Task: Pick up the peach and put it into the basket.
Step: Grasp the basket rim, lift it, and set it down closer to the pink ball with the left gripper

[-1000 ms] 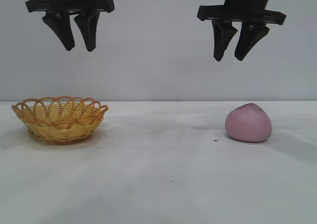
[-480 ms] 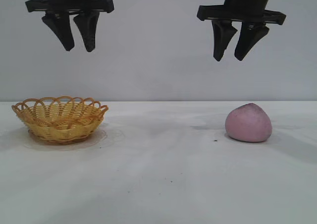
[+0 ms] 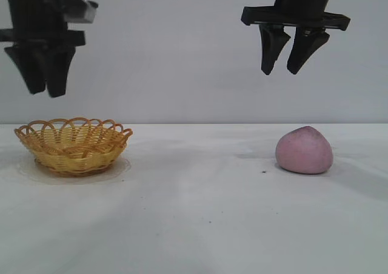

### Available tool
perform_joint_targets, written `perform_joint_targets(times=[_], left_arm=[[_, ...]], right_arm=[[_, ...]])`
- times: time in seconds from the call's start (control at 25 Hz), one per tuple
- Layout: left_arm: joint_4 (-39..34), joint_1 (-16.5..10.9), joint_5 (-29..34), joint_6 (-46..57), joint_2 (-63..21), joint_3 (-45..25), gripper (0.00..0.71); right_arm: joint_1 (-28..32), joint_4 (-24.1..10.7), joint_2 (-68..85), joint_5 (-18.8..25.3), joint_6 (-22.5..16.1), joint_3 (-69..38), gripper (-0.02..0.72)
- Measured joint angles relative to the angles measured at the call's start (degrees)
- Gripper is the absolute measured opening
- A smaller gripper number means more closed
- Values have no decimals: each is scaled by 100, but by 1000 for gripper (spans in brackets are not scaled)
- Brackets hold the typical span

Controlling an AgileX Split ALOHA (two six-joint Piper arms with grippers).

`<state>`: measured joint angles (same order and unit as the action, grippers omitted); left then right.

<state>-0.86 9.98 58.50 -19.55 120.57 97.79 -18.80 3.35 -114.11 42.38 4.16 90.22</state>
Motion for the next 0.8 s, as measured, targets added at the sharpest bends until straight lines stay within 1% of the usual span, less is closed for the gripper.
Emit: perform_joint_targets(times=[0.16,0.4,0.48,0.52,0.56,0.6,0.64,0.72,0.8], left_arm=[[71,-4,-59,-296,250,0,356],[169,-18,-244,-333,700,4,356],[296,-18,-289,-308,806,4,181],[347,-18,-273,-293,817,26,125],[402,-18,-249,-268,817,41,86],[463,-18,-237,-195,806,63,66],[494,-18,-213,-80,806,63,81],[655,-31,-147,167,795,63,81],[1068,-45,-81,282,772,50,81]], right_arm=[[0,0,0,0,0,0,368],[0,0,0,58,0,0,368],[0,0,0,69,0,0,368],[0,0,0,78,0,0,368],[0,0,0,78,0,0,368],[0,0,0,78,0,0,368],[0,0,0,78,0,0,368],[0,0,0,78,0,0,368],[0,0,0,78,0,0,368]])
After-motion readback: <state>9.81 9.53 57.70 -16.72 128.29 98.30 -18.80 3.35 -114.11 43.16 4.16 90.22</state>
